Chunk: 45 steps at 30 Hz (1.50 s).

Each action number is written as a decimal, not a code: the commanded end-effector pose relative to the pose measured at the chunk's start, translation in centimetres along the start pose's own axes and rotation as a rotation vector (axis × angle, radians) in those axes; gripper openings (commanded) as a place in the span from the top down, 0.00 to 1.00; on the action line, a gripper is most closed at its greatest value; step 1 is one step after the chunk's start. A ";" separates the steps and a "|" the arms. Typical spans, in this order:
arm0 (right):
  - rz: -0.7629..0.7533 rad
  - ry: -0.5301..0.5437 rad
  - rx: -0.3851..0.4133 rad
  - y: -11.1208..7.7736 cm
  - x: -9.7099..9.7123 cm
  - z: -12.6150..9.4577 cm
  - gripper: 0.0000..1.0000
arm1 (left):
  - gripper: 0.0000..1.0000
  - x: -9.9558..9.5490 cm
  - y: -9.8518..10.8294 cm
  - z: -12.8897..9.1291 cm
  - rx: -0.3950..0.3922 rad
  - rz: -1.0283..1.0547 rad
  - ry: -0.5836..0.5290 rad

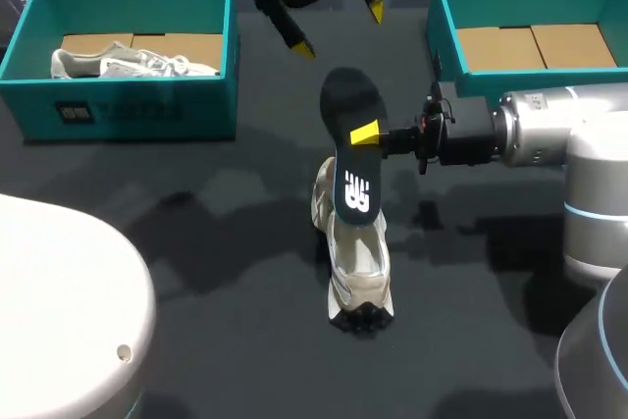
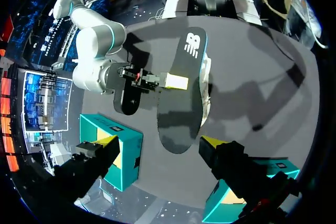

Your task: Take the shoe out of the shoebox, open the shoe tongue, remove and reinsert the insole, then place the shoe into the shoebox

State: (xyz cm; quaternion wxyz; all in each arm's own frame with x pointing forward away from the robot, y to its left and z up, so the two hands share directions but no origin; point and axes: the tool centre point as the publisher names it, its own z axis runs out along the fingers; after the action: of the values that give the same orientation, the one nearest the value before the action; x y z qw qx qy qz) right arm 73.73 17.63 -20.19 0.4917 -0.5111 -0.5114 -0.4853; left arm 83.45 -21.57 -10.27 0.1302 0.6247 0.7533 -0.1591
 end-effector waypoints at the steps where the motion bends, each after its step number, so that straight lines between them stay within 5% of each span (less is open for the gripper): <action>1: 0.001 -0.002 -0.001 0.0 0.0 0.1 1.00 | 0.00 -1.1 0.0 -0.2 -0.029 0.066 0.580; 8: 0.001 -0.002 -0.001 0.0 0.0 0.1 1.00 | 0.00 -1.5 -0.3 0.0 -0.039 0.094 0.645; 23: 0.001 -0.002 -0.001 0.0 0.0 0.1 1.00 | 0.00 -1.1 -1.0 0.6 -0.001 0.106 0.603; 35: 0.001 -0.002 -0.001 0.0 0.0 0.1 1.00 | 0.00 2.1 -1.2 -0.5 0.051 0.069 0.344; 45: 0.001 -0.002 -0.001 0.0 0.0 0.1 1.00 | 0.00 5.0 -2.7 -1.3 -0.016 0.105 0.042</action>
State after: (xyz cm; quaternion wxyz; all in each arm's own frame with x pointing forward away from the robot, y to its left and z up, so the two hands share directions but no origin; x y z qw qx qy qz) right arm 73.74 17.65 -20.17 0.4919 -0.5113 -0.5116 -0.4846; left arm 81.21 -18.73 -10.46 -0.0468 0.6808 0.7309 -0.0095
